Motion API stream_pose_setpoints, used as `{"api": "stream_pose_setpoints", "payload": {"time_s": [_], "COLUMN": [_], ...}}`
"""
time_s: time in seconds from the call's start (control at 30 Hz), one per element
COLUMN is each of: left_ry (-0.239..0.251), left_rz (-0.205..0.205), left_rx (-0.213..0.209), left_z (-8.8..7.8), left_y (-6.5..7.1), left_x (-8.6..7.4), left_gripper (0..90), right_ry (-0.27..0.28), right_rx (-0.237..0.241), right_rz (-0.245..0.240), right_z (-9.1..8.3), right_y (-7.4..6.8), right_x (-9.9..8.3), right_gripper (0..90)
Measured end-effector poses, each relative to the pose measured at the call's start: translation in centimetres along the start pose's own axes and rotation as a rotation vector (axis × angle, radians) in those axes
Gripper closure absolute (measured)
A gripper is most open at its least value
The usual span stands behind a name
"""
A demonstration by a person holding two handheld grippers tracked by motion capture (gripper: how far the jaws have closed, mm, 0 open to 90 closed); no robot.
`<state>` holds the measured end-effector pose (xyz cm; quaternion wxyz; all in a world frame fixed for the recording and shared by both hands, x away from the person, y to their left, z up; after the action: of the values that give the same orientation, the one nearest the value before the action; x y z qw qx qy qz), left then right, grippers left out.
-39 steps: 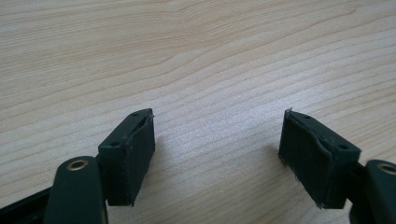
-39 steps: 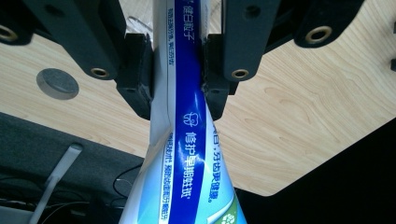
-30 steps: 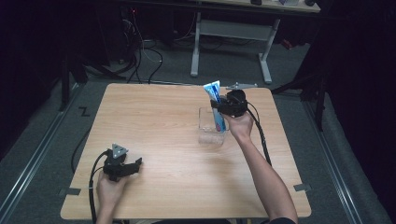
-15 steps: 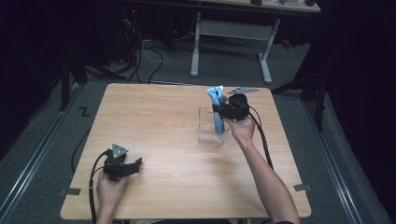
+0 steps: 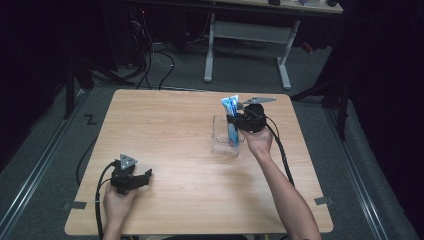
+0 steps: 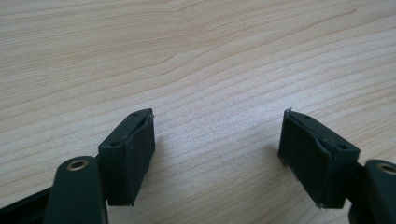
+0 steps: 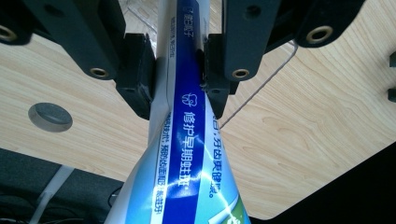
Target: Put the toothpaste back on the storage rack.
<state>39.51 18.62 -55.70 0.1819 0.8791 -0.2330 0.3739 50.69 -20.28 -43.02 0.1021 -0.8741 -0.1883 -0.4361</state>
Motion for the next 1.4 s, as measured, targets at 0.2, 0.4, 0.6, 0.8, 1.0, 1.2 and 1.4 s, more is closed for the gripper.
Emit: {"api": "stream_pose_setpoints", "payload": {"time_s": [0.2,0.4,0.6,0.8,1.0,1.2,1.4], "left_ry": [-0.001,-0.001,-0.001,-0.001,-0.002,-0.002,-0.001], "left_rz": [0.001,0.001,0.002,0.002,0.002,0.002,0.002], "left_rx": [0.001,0.002,0.002,0.002,0.003,0.003,0.003], "left_z": [0.0,0.0,0.0,0.0,0.0,0.0,0.0], "left_y": [0.0,0.0,0.0,0.0,0.0,0.0,0.0], "left_x": [0.0,0.0,0.0,0.0,0.0,0.0,0.0], "left_gripper": [27.4,27.4,27.4,27.3,27.4,27.3,27.3], "right_ry": [0.003,0.004,-0.016,-0.024,-0.029,-0.029,-0.032], "right_rx": [0.008,0.014,-0.002,-0.006,-0.023,-0.054,-0.086], "right_rz": [0.014,0.025,0.023,0.034,0.023,0.013,-0.004], "right_z": [-0.1,-0.2,0.1,0.4,0.3,0.4,0.4], "right_y": [0.2,0.2,0.6,1.0,0.9,1.0,1.1], "right_x": [-0.5,-0.7,-1.5,-2.1,-2.1,-2.2,-2.2], "right_gripper": [68.4,68.3,68.0,67.6,67.0,65.4,63.1]}}
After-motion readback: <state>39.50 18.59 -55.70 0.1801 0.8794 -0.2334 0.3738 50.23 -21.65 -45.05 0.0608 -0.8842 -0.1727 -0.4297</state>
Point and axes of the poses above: each handheld gripper's, and its own axes: z roughly forward along the jaws, x roughly out of its top, y roughly to its right, the point moved 3 cm from there along z, roughly forward along the jaws, and after that the axes turned 11 degrees about -x, right-handed, at the moved point
